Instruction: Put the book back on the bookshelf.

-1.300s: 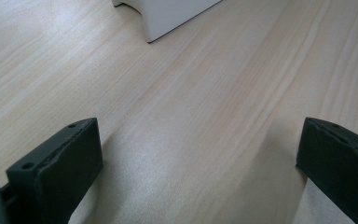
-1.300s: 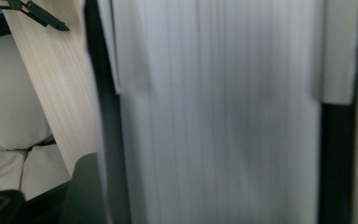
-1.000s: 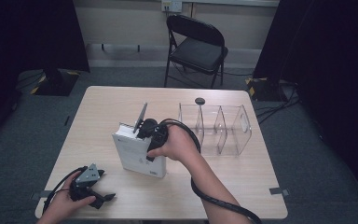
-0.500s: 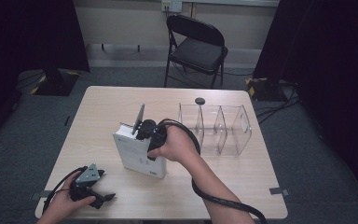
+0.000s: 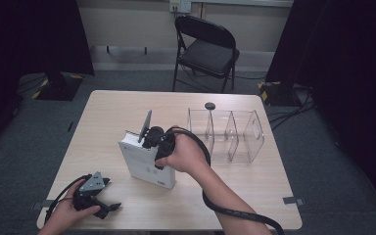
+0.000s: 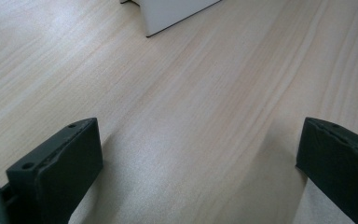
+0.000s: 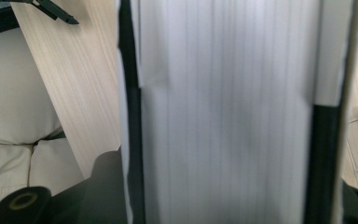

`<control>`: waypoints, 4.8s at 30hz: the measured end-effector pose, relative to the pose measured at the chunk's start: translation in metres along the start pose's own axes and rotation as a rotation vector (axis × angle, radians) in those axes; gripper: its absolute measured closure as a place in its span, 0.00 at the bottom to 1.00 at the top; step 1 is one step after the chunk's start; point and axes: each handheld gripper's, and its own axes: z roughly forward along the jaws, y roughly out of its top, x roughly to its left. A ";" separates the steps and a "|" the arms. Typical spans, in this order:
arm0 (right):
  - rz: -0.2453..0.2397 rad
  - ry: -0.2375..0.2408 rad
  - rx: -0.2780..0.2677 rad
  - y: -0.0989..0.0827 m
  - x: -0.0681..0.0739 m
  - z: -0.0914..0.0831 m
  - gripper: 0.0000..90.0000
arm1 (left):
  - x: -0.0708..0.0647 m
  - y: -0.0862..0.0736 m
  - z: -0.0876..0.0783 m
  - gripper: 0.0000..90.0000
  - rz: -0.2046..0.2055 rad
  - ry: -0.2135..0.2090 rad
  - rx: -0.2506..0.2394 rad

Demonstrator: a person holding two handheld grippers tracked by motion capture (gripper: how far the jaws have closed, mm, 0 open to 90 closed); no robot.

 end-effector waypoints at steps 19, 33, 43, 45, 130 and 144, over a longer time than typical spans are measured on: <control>0.026 0.016 -0.010 -0.020 0.001 -0.010 0.58 | 0.000 0.000 0.000 0.00 -0.004 -0.005 -0.002; -0.009 -0.003 -0.050 -0.031 0.001 -0.005 0.54 | 0.000 0.000 0.000 0.00 -0.005 -0.004 -0.001; -0.012 -0.004 -0.023 -0.023 -0.003 -0.001 0.49 | 0.000 0.000 0.000 0.00 -0.005 -0.004 -0.001; -0.005 0.005 -0.021 -0.021 -0.003 0.000 0.49 | 0.000 0.000 0.000 0.00 -0.004 -0.004 -0.001; 0.257 0.013 -0.027 -0.144 -0.020 -0.062 0.58 | 0.002 0.002 0.001 0.00 0.001 -0.005 0.007; 0.299 0.015 -0.023 -0.163 -0.023 -0.069 0.58 | 0.002 0.002 0.001 0.00 0.001 -0.005 0.008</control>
